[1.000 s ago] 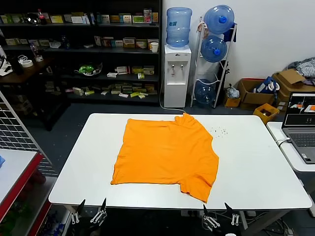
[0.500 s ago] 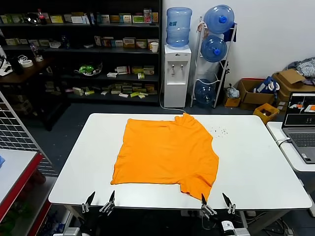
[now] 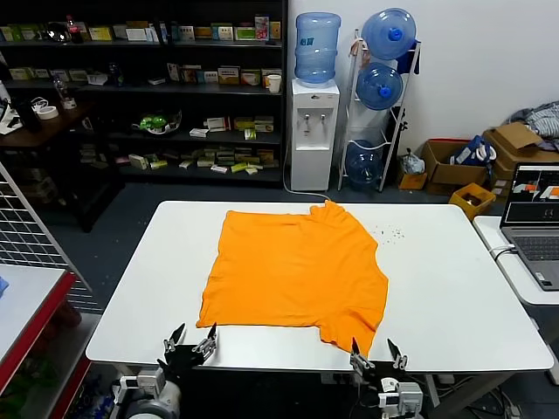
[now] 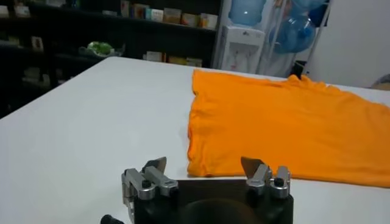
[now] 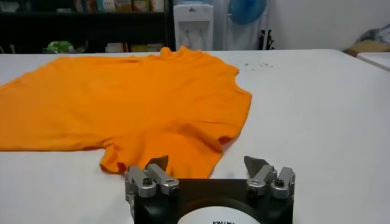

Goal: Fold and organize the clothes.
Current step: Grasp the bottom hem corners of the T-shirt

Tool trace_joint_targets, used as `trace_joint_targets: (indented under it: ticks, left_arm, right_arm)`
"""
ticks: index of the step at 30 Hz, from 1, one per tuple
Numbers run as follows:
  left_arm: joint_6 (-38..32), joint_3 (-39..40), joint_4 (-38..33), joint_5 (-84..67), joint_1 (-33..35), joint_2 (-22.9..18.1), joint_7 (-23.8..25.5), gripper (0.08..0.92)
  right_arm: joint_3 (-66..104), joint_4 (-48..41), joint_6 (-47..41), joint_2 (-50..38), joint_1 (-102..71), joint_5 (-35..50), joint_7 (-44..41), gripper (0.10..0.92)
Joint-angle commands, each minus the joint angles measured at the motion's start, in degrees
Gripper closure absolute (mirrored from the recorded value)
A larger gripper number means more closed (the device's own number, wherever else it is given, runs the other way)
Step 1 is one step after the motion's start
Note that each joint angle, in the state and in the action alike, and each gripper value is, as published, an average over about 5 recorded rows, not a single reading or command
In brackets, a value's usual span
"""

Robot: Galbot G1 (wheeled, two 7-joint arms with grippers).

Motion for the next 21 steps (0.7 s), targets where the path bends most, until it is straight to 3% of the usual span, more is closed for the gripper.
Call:
trace_joint_targets:
  ticks: [1,17,21]
  left_arm:
    - [1.42,1.01,3.77,-0.59,-4.38,0.08,-0.08,0.207]
    - [1.46,1.58,2.9,-0.21,-3.39,-0.52,-0.32,0.657]
    - [1.45,1.73,1.5,-0.27,-2.64,-0.54,-0.83,0.779]
  right_arm:
    - [-0.34,-1.37,-0.94,0.59,1.52,0.1,0.37,0.362]
    - [-0.71,0.63,-0.29,0.25,-0.34,0.61,0.21,0.829]
    - [-0.69,3.55,0.5,-0.92,-2.46,0.67,0.55,0.9]
